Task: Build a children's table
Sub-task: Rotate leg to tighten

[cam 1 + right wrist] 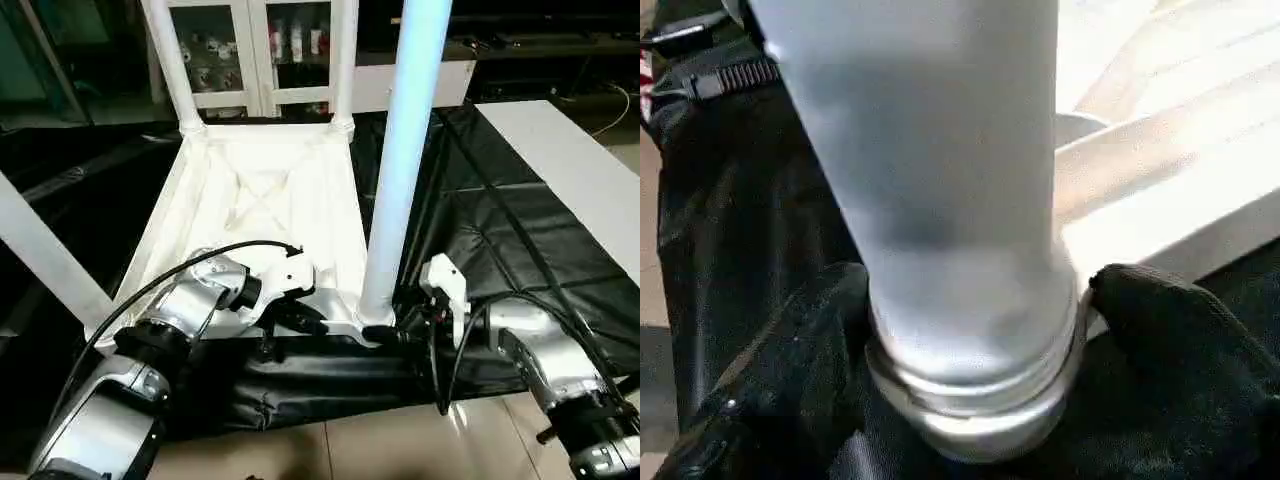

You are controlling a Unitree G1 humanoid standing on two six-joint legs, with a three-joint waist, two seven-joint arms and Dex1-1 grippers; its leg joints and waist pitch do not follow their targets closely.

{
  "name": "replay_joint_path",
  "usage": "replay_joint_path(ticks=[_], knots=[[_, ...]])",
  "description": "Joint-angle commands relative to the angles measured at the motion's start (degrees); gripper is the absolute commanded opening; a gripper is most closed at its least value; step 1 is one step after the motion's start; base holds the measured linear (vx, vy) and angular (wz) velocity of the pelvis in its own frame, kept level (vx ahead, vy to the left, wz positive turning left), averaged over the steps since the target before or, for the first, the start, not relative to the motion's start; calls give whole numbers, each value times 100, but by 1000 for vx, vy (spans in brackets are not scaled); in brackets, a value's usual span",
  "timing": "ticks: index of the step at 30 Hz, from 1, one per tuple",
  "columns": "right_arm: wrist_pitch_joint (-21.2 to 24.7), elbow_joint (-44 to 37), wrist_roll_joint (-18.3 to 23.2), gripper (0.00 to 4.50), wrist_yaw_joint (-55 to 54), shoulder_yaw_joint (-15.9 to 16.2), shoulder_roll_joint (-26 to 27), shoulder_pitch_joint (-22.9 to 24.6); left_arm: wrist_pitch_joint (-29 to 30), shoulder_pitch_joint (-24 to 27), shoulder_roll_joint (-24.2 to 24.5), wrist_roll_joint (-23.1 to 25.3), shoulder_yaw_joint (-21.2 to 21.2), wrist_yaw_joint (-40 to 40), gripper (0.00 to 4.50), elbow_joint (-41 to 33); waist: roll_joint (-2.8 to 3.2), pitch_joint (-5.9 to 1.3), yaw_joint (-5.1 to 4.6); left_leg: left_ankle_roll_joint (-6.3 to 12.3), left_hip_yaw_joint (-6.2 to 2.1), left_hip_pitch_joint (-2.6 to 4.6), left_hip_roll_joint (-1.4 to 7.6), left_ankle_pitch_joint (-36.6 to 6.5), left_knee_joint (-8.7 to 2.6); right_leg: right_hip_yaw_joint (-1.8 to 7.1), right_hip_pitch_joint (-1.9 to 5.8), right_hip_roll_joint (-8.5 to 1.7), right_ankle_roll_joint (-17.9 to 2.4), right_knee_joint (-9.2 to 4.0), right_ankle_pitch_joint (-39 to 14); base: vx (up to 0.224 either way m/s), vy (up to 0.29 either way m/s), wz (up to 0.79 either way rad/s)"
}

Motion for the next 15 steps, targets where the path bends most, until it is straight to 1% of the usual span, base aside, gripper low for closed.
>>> replay_joint_path(ticks=[1,2,3,5,9,10,11,13,15], knots=[[-24,-1,-26,374,72,89,98,-130,77,159,-56,195,-409,-292,0,51,-77,-335,-2,310,-127,-1,349,-1145,-406,296,285,-339,-1316,-339,-1504,0,0,0],[-35,14,-35,374,73,89,102,-138,77,156,-57,197,-407,-289,0,57,-70,-335,1,312,-126,5,350,-1127,-404,296,283,-335,-1324,-335,-1478,0,0,0],[-46,29,-38,374,73,94,99,-142,83,158,-53,196,-399,-282,0,57,-76,-334,0,310,-126,5,352,-1128,-404,296,284,-336,-1330,-334,-1474,0,0,0],[-18,18,-24,347,94,110,77,-136,116,179,-36,194,-397,-274,0,12,-71,-334,0,306,-129,7,354,-1153,-408,294,287,-336,-1320,-333,-1507,0,0,0],[-3,26,-78,329,206,154,45,-114,167,228,-11,195,-406,-271,0,-71,-82,-335,-2,309,-127,6,353,-1160,-405,295,288,-338,-1308,-334,-1547,0,0,0],[-16,40,-103,305,234,165,43,-99,193,242,-11,194,-409,-272,0,-92,-82,-336,-1,311,-128,6,358,-1134,-405,298,286,-340,-1317,-331,-1518,0,0,0],[-16,40,-103,305,234,165,43,-99,193,242,-11,194,-409,-272,0,-92,-70,-337,-5,315,-128,4,355,-1113,-405,296,286,-332,-1324,-328,-1477,0,0,0],[-34,60,-123,287,269,173,54,-99,190,252,-10,201,-413,-272,0,-84,-77,-332,-11,318,-126,1,351,-1136,-405,295,288,-330,-1325,-331,-1489,0,0,0],[-49,65,-119,287,267,164,65,-104,186,253,-12,205,-417,-268,0,-78,-76,-336,-7,311,-126,8,349,-1138,-402,295,288,-334,-1312,-335,-1526,0,0,0]])
